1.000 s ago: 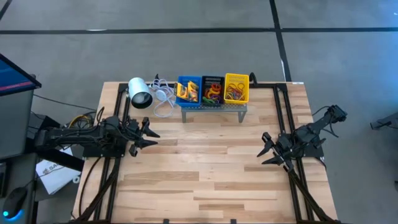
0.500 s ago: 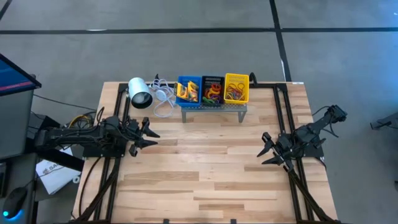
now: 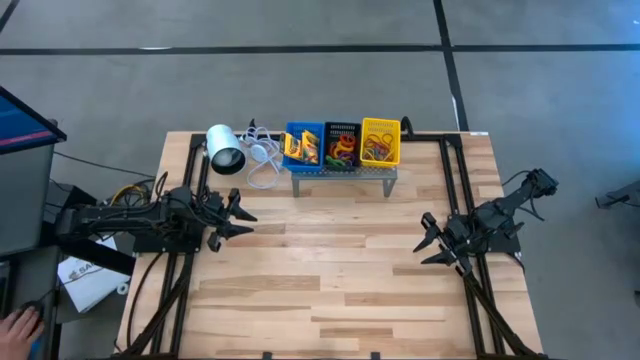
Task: Pick & Place Office Desk Supplies
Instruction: Return to Home Position
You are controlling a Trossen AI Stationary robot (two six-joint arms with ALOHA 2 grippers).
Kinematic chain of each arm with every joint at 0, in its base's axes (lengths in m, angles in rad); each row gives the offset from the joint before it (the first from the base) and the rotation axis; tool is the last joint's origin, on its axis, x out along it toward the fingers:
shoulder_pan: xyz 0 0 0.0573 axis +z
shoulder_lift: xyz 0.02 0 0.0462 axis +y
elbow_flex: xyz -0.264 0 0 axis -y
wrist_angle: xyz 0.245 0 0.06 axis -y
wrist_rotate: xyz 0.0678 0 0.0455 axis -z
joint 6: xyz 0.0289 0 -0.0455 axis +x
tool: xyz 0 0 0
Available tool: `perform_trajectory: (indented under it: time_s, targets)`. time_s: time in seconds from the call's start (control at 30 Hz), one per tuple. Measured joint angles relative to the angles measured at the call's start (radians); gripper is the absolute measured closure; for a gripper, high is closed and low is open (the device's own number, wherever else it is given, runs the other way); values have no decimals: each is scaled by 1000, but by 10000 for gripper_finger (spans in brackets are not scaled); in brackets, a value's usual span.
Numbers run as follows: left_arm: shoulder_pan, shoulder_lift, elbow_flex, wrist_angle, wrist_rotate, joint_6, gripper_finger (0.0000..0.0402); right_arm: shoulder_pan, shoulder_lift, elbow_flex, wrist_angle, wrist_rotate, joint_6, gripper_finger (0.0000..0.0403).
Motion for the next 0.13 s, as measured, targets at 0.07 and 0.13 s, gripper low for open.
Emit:
perform_trajectory:
  time_s: [0.07, 0.13]
  targets:
    - [0, 0, 0, 0, 0, 0, 257, 0, 0, 0, 0, 0, 0, 243]
    - [0, 0, 0, 0, -3, 0, 257, 0, 0, 0, 0, 0, 0, 243]
